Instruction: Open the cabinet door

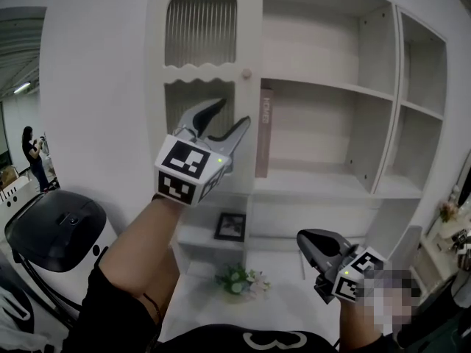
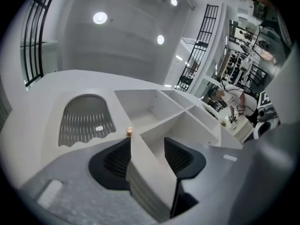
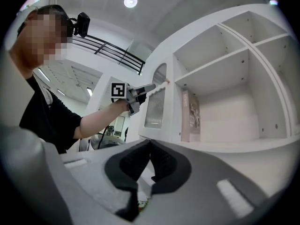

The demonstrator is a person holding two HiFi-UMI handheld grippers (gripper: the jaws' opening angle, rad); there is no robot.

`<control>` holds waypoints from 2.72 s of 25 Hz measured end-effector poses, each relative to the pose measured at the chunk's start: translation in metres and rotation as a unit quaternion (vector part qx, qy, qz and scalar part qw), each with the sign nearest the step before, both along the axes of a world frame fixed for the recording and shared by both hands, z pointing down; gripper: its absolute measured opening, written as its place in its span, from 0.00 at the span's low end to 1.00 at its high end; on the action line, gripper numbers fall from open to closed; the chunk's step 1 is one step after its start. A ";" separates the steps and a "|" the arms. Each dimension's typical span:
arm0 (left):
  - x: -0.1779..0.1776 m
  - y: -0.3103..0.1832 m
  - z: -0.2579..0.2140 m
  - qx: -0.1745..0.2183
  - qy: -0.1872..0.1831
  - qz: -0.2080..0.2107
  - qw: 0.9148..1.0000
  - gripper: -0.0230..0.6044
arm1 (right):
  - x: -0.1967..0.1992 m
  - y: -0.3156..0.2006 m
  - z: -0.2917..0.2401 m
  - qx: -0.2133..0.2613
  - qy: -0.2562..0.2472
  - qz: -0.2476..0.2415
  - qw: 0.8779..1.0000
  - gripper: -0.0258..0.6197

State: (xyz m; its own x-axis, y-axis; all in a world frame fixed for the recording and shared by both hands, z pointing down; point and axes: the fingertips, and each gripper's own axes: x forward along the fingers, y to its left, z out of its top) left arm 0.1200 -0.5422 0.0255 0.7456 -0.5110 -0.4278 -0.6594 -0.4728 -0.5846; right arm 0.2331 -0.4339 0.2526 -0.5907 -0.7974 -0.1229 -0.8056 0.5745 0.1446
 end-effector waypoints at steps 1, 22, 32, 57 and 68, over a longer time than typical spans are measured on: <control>0.002 -0.005 -0.008 0.007 -0.003 -0.008 1.000 0.37 | 0.002 -0.001 0.000 0.000 0.000 0.003 1.000 0.04; 0.038 -0.075 -0.075 0.035 -0.026 -0.084 0.995 0.25 | 0.021 -0.002 0.001 0.001 0.014 0.041 0.999 0.04; 0.044 -0.076 -0.071 0.044 -0.035 -0.088 0.995 0.16 | 0.020 0.000 0.004 -0.003 0.015 0.042 0.999 0.04; 0.025 -0.036 -0.072 0.010 -0.045 -0.076 0.996 0.16 | 0.029 0.025 0.062 -0.058 0.008 0.000 0.998 0.04; -0.010 0.015 -0.071 -0.043 -0.004 -0.041 0.998 0.15 | 0.008 0.066 0.076 -0.065 0.012 -0.056 0.996 0.04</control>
